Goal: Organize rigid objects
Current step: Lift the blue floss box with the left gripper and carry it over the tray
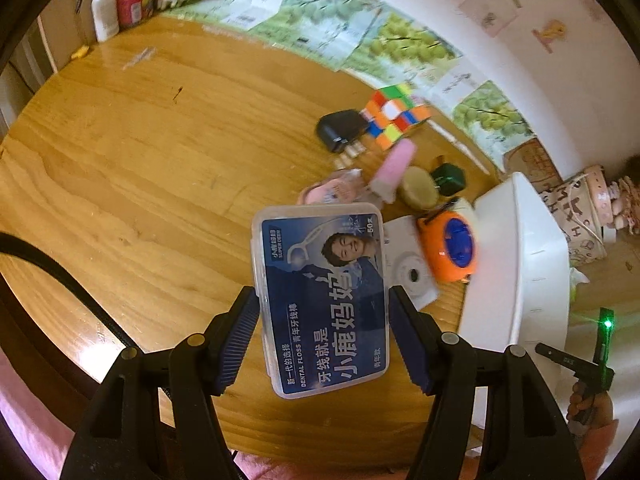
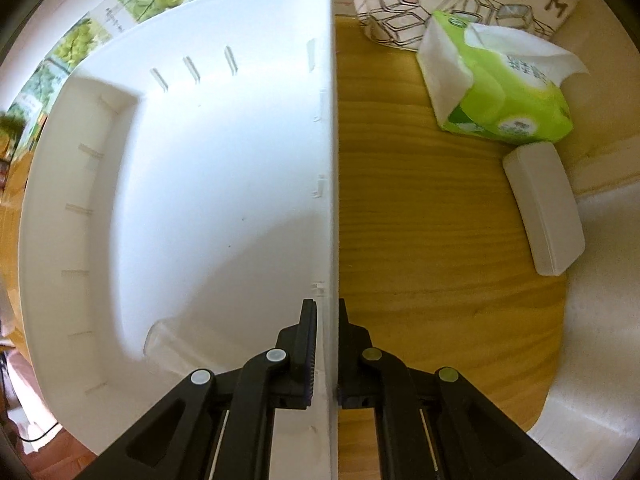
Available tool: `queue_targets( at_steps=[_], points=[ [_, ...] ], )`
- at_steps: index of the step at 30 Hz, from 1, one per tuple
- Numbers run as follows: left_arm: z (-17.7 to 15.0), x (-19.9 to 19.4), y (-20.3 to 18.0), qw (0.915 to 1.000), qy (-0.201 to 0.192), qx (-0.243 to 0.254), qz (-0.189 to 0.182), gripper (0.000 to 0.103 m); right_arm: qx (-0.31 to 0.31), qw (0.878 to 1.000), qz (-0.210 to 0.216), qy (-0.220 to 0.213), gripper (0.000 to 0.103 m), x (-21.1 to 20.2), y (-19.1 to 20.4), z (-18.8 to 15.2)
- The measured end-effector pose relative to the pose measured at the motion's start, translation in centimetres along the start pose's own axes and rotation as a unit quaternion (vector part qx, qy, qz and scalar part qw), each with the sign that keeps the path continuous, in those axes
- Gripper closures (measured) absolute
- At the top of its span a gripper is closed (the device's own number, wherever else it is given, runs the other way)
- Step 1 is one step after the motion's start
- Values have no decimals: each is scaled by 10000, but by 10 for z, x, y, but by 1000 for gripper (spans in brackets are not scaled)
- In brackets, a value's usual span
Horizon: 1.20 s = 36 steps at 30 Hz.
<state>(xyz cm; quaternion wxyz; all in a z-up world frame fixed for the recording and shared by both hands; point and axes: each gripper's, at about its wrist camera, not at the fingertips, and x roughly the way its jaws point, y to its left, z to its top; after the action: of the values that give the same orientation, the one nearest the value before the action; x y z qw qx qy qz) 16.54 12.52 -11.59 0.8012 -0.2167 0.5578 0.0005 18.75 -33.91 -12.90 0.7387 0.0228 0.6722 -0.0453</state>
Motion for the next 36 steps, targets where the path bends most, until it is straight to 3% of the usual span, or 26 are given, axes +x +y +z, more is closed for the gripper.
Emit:
queue_targets(
  at_steps=[19,36],
  points=[
    [-19,-34,-108,9926,-615,1001,-320,34,-779,9968,159,28,96,3,28,3],
    [-61,-12,-205,9739,-385,2126,-698,34,-1289,9914,235,66,96,3,38,4]
  ],
)
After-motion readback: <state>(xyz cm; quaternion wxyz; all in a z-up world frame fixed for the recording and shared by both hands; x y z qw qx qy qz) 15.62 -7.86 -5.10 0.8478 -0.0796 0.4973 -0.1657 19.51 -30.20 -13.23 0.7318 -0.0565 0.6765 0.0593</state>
